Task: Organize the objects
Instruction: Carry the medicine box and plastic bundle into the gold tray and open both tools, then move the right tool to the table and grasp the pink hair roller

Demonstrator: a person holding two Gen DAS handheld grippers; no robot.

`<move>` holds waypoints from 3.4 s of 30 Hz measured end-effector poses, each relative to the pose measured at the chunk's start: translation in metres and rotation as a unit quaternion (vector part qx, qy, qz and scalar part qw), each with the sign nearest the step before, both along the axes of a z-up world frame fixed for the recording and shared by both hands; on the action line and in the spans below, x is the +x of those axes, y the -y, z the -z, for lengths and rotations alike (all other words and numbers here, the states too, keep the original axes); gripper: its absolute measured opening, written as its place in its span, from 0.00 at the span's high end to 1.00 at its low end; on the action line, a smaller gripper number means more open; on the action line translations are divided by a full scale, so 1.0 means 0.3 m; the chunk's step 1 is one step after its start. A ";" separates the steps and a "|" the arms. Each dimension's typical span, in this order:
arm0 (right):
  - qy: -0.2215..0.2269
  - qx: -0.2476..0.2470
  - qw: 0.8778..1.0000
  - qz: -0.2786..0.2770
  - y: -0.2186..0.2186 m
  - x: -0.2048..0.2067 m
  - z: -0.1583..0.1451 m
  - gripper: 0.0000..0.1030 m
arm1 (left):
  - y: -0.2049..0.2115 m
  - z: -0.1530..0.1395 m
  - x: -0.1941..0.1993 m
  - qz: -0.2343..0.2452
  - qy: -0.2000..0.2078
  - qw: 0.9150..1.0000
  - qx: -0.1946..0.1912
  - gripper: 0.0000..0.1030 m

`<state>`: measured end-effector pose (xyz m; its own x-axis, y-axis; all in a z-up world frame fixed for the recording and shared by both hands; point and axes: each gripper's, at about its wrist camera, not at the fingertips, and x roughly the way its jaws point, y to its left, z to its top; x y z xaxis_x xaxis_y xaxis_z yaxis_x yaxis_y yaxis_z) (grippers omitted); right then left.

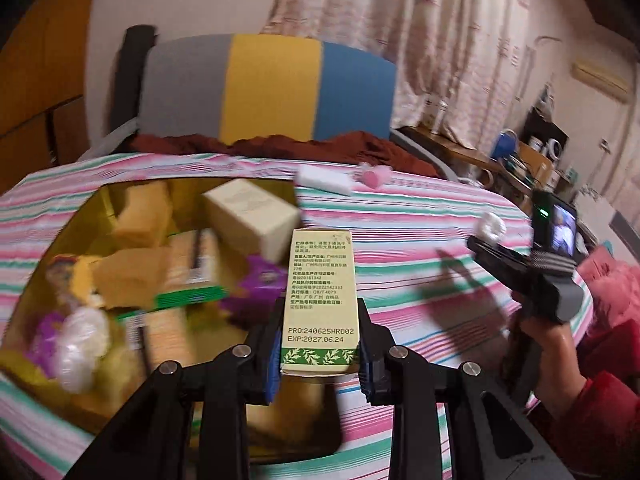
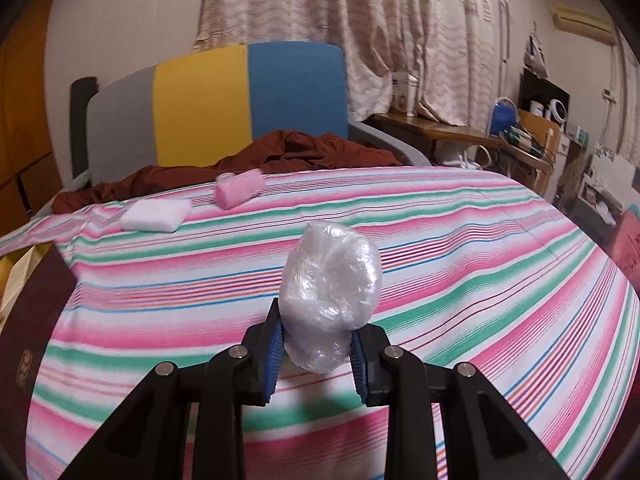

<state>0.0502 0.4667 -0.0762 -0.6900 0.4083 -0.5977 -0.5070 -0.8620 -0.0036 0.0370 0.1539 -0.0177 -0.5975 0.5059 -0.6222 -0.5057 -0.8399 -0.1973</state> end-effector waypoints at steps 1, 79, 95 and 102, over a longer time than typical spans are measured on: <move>-0.002 0.003 1.000 -0.009 0.020 0.006 -0.005 0.72 | 0.023 0.003 -0.008 -0.004 0.004 1.000 0.001 0.71; 0.033 -0.165 0.960 -0.226 0.568 -0.065 -0.185 0.52 | 0.451 -0.025 -0.057 -0.177 0.048 0.981 0.066 0.00; 0.075 -0.127 0.972 -0.184 0.226 -0.294 -0.096 0.52 | 0.082 -0.094 -0.185 -0.078 0.049 0.994 0.065 0.00; 0.097 -0.100 0.961 -0.237 0.143 -0.662 -0.101 0.52 | 0.022 -0.074 -0.212 -0.064 0.061 0.994 0.065 0.00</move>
<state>-0.1485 0.4237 -0.0458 -0.6384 -0.0617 -0.7673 -0.0625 -0.9893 0.1315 -0.0266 0.1474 0.0044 -0.5860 0.5115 -0.6284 -0.3630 -0.8591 -0.3608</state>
